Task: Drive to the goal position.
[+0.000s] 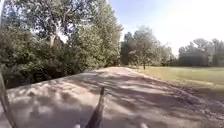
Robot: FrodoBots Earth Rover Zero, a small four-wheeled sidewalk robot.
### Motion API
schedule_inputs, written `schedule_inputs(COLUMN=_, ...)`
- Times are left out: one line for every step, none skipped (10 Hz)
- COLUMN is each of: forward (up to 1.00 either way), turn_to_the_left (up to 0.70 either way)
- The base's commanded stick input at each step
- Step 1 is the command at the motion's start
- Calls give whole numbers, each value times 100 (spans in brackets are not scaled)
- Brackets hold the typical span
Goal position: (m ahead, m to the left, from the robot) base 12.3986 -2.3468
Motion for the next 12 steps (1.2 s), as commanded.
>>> schedule_inputs(forward=70, turn_to_the_left=0)
schedule_inputs(forward=70, turn_to_the_left=0)
schedule_inputs(forward=70, turn_to_the_left=0)
schedule_inputs(forward=70, turn_to_the_left=0)
schedule_inputs(forward=70, turn_to_the_left=0)
schedule_inputs(forward=70, turn_to_the_left=0)
schedule_inputs(forward=70, turn_to_the_left=0)
schedule_inputs(forward=70, turn_to_the_left=0)
schedule_inputs(forward=70, turn_to_the_left=0)
schedule_inputs(forward=70, turn_to_the_left=0)
schedule_inputs(forward=70, turn_to_the_left=0)
schedule_inputs(forward=70, turn_to_the_left=0)
